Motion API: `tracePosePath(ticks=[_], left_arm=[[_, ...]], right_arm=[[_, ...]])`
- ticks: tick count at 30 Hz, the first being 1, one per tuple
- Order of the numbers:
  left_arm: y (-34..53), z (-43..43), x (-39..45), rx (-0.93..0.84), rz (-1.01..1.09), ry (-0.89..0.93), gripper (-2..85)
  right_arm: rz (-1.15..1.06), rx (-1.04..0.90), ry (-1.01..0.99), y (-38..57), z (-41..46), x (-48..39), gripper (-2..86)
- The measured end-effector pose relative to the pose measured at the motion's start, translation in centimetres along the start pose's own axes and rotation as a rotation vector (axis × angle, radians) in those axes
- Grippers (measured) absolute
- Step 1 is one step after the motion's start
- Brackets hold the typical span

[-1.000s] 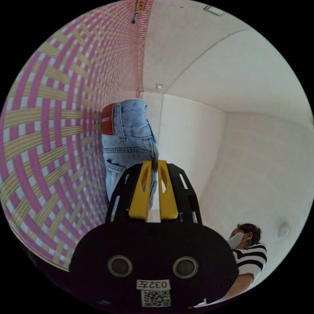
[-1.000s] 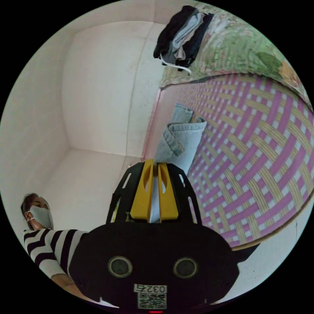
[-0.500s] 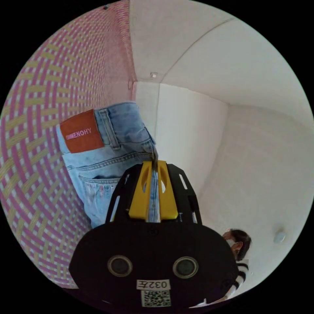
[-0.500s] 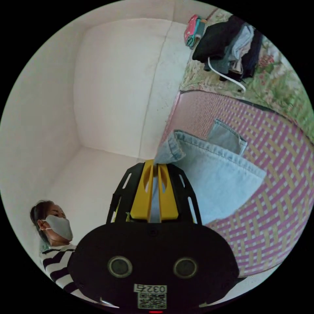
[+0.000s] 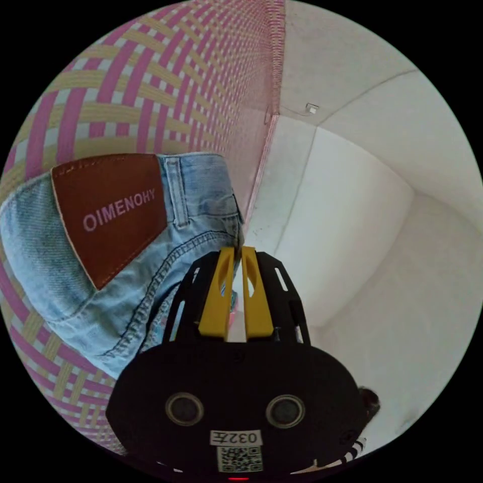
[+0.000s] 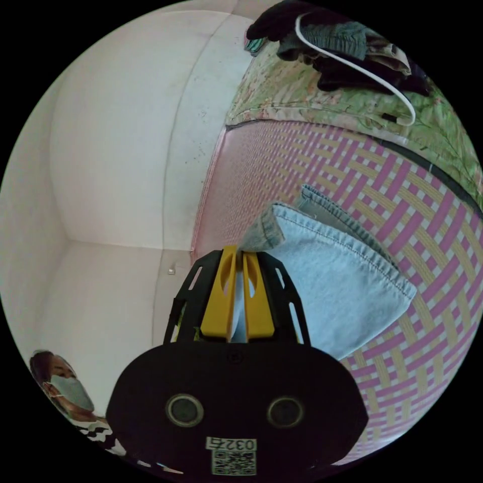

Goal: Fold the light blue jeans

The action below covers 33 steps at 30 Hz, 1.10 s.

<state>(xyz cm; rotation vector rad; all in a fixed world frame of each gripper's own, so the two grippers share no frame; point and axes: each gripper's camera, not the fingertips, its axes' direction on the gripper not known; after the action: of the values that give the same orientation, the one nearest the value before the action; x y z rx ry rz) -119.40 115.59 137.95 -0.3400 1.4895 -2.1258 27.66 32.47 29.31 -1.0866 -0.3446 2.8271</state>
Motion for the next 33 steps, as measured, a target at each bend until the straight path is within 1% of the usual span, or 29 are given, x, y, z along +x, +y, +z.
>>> tracePosePath(ticks=[2, 4, 6, 7, 8, 9, 10, 12, 13, 15, 17, 18, 20, 21, 23, 25, 28, 31, 33], left_arm=[[0.7, -0.4, 3.5, -0.03, 0.069, 0.035, -1.3], [0.6, 0.1, 5.5, -0.056, 0.083, 0.025, -0.9], [-0.4, 2.2, 6.6, -0.1, 0.092, -0.057, -0.1], [-1.4, 4.0, 6.4, -0.115, 0.091, -0.137, 1.5], [-2.5, 5.9, 5.8, -0.124, 0.091, -0.208, 4.1], [-3.1, 6.8, 5.3, -0.131, 0.09, -0.226, 5.9], [-4.1, 8.4, 4.4, -0.157, 0.109, -0.231, 9.5], [-4.3, 9.1, 3.4, -0.159, 0.104, -0.252, 7.3], [-3.7, 8.4, 3.2, -0.114, 0.099, -0.269, 6.3], [-2.5, 6.9, 3.5, -0.088, 0.134, -0.229, 5.5], [0.1, 3.5, 4.5, -0.046, 0.226, -0.156, 5.1], [1.0, 2.4, 4.9, -0.029, 0.247, -0.153, 5.0], [5.0, -2.4, 5.6, 0.071, 0.297, -0.208, 4.8], [6.1, -3.7, 5.5, 0.103, 0.299, -0.229, 4.8], [10.4, -8.5, 4.6, 0.244, 0.264, -0.272, 5.2], [12.9, -10.9, 3.1, 0.312, 0.193, -0.278, 5.9], [14.4, -11.2, -0.4, 0.232, 0.051, -0.269, 8.7], [14.9, -9.7, -1.4, 0.188, 0.025, -0.241, 10.4], [14.6, -8.2, -1.3, 0.148, 0.028, -0.236, 11.5]], right_arm=[[0.004, -0.012, -0.024, -1.1, -0.7, -1.7, -0.5], [0.006, -0.012, -0.028, -2.3, -0.8, -2.8, -0.1], [0.025, -0.009, -0.013, -3.9, 0.4, -2.9, 1.2], [0.051, -0.017, 0.03, -5.2, 2.0, -2.2, 2.7], [0.067, -0.019, 0.07, -6.5, 4.0, -1.1, 7.7], [0.071, -0.018, 0.075, -7.0, 5.0, -0.4, 10.2], [0.077, -0.018, 0.064, -7.8, 6.7, 0.9, 10.8], [0.122, -0.017, 0.11, -8.2, 8.0, 2.3, 10.9], [0.144, 0.003, 0.14, -8.1, 7.9, 2.9, 10.7], [0.121, 0.03, 0.129, -7.6, 6.9, 3.2, 10.3], [0.071, 0.028, 0.175, -6.6, 4.9, 3.5, 9.9], [0.058, 0.032, 0.189, -6.3, 4.3, 3.6, 9.8], [0.035, 0.037, 0.266, -5.0, 2.1, 4.5, 9.3], [0.034, 0.03, 0.28, -4.7, 1.7, 4.9, 9.0], [0.046, 0.001, 0.346, -4.0, 1.0, 6.3, 8.8], [0.06, -0.004, 0.339, -3.9, 0.9, 7.1, 8.8], [0.085, -0.015, 0.363, -4.5, 1.8, 7.9, 9.2], [0.103, -0.019, 0.392, -5.5, 3.0, 8.2, 8.4], [0.1, -0.018, 0.417, -6.0, 3.5, 8.0, 5.1]])
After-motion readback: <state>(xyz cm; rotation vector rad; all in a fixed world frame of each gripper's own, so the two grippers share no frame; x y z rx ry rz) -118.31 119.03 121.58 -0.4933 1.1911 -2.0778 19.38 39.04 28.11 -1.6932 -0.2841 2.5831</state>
